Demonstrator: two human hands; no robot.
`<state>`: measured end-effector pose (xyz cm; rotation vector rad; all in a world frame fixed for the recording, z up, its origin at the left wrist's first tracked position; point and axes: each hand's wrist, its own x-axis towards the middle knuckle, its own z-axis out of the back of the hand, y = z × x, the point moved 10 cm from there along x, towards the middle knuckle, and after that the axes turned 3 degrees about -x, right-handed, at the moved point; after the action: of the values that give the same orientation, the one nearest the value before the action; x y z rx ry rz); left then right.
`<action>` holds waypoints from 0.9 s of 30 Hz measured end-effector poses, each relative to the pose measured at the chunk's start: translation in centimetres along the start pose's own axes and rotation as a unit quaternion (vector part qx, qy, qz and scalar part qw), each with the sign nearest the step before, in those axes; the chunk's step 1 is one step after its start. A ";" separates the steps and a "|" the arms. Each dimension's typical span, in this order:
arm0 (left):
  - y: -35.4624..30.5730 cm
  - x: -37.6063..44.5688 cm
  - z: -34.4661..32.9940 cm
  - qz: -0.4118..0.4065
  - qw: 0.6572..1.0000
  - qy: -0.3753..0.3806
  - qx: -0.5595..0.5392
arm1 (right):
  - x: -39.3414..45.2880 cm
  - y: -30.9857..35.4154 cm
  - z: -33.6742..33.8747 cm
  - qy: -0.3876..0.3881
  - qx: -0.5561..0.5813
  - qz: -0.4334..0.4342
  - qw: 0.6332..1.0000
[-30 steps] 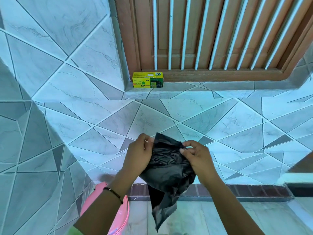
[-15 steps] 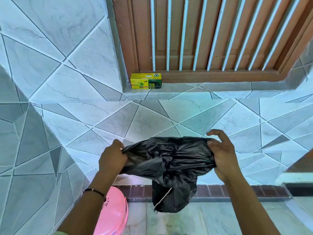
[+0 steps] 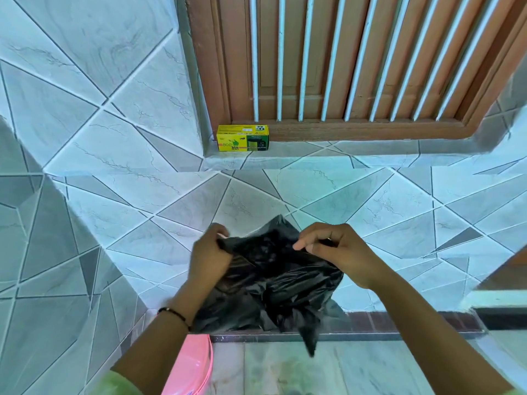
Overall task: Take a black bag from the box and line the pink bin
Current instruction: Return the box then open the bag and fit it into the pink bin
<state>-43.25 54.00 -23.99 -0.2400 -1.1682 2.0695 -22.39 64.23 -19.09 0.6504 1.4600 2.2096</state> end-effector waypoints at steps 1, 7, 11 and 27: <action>1.3 0.5 1.6 0.025 0.999 -0.043 0.019 | -0.4 0.0 0.2 0.014 -0.006 -0.005 1.000; 2.4 0.9 5.8 -0.013 0.993 -0.106 0.047 | -0.9 -5.1 0.0 0.097 -0.442 -0.042 0.891; -1.5 -1.7 3.2 -0.260 0.952 0.013 0.164 | 0.5 -9.4 2.6 0.085 -0.479 -0.121 0.865; 4.7 -3.1 0.2 -0.271 0.837 0.144 0.454 | 0.8 -12.1 8.4 -0.012 -0.519 -0.205 0.830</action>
<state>-43.55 50.33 -28.24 0.2194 0.0293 1.7546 -17.13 75.33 -27.35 -0.0258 0.1691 2.1777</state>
